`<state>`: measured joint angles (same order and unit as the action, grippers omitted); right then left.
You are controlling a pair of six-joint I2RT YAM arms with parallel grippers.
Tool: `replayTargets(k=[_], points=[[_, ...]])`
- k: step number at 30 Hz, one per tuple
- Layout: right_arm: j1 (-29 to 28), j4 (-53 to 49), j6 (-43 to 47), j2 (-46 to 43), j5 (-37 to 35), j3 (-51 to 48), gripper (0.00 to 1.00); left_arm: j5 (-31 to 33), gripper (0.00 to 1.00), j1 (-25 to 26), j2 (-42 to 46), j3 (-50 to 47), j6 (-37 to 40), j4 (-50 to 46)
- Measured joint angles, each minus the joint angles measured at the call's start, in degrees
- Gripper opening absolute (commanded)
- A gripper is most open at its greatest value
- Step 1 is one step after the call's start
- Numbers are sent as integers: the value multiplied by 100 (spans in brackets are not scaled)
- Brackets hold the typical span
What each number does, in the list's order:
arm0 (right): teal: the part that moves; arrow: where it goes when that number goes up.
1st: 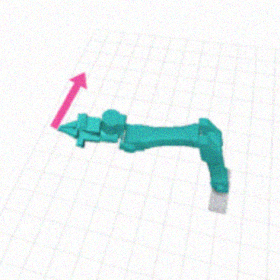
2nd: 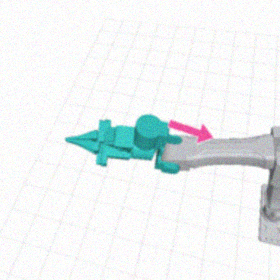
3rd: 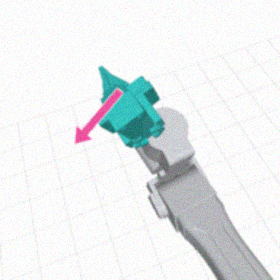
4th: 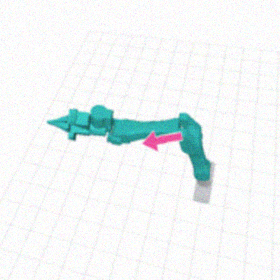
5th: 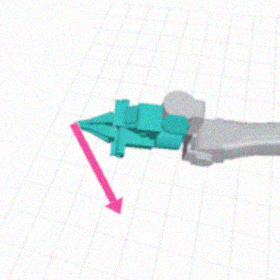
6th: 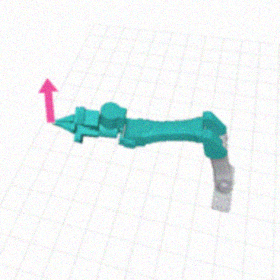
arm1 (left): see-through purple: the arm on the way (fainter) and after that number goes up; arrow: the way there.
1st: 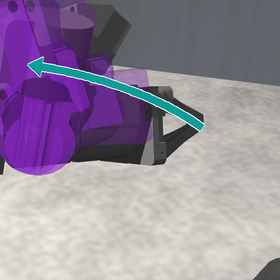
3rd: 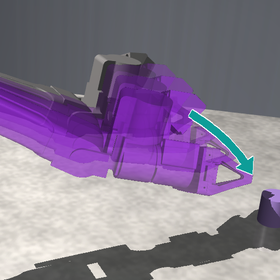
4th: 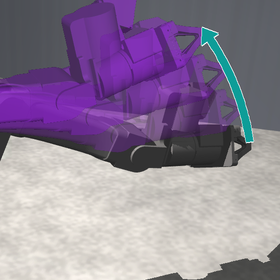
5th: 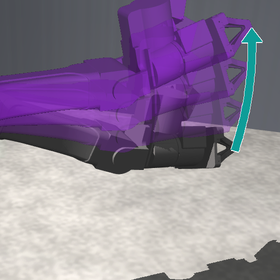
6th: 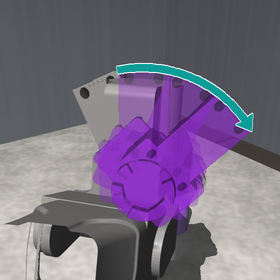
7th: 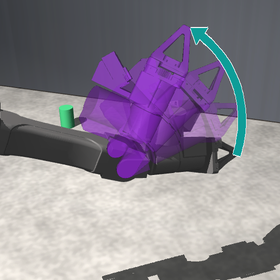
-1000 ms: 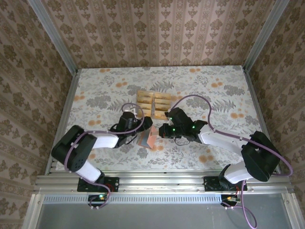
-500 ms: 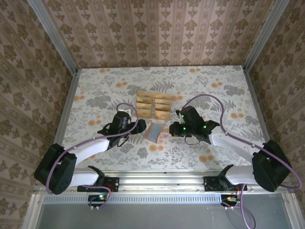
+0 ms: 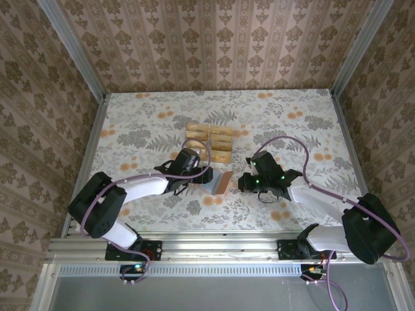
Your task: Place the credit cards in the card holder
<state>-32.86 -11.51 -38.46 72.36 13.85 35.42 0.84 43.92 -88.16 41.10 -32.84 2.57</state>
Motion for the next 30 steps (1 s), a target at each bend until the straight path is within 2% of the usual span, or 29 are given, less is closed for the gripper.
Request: replayTargets(k=[7, 11, 16, 20, 23, 24, 27, 30], points=[[138, 74, 61, 7, 13, -216, 0, -39, 78, 24, -131, 9, 81, -26], [151, 157, 87, 140, 11, -216, 0, -372, 74, -28, -142, -68, 48, 317], [212, 251, 146, 496, 7, -216, 0, -881, 56, -175, -219, -389, -170, 1010], [262, 256, 205, 658, 11, -214, 1, -1161, 33, -208, -328, -487, -367, 1340], [267, 249, 232, 658, 11, -192, 17, -1239, 13, -201, -343, -487, -413, 1471], [267, 229, 243, 645, 11, -173, 23, -1250, 10, -201, -343, -487, -448, 1517], [271, 90, 249, 448, 9, -96, 32, -1228, 8, -195, -330, -487, -468, 1563], [271, -136, 232, 46, 7, 61, 34, -1086, 7, -146, -282, -487, -468, 1519]])
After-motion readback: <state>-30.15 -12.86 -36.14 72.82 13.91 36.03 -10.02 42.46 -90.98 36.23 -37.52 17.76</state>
